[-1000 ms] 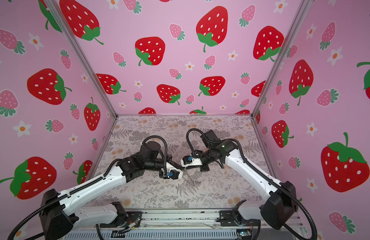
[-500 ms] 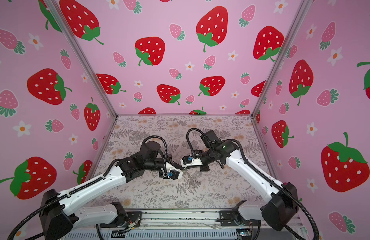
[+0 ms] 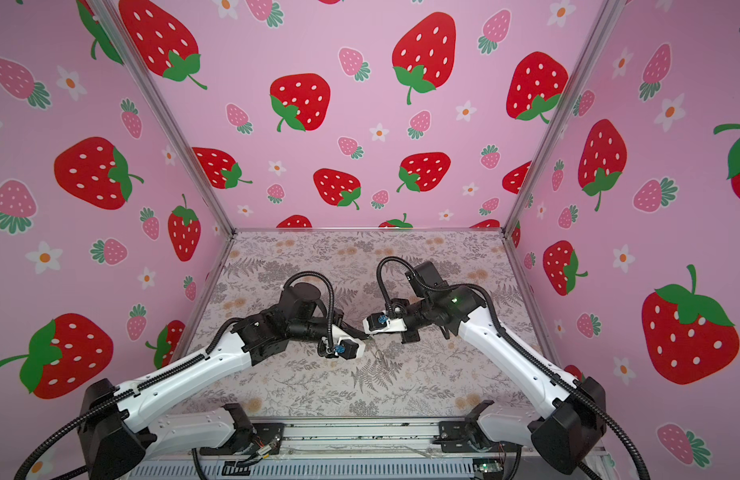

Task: Put the keys on the keyring

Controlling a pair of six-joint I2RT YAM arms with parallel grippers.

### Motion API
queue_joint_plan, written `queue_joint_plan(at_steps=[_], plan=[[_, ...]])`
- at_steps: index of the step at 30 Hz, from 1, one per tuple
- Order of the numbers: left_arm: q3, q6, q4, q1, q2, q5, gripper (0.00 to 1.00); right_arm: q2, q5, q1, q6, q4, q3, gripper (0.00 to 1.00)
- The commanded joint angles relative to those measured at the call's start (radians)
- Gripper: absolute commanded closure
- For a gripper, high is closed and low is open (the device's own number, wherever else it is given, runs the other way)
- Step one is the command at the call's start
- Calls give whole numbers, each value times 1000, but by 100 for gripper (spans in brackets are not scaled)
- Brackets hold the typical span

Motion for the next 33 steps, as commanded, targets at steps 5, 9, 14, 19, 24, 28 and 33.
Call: queue_joint_plan(at_steps=[5,9,14,19,24,28,33], plan=[[10,-2,-8,-6,-18,-8,100,-45,19,1,83,120,-58,100],[-1,-11,25,-5,-16,-52,100,-74,10,-1,141,206,-109,100],[-13,-14,59,-5,-11,-90,100,-84,-13,-3,181,245,-130,100],[-18,4,62,-5,-7,-91,100,-85,-17,-9,209,270,-143,100],[-31,20,69,-5,-12,-111,100,-80,-21,-14,211,268,-151,100],[-35,21,67,-5,-13,-129,100,-69,-25,-20,210,273,-155,100],[-50,5,89,-2,-6,-145,100,-66,-36,-26,211,284,-166,100]])
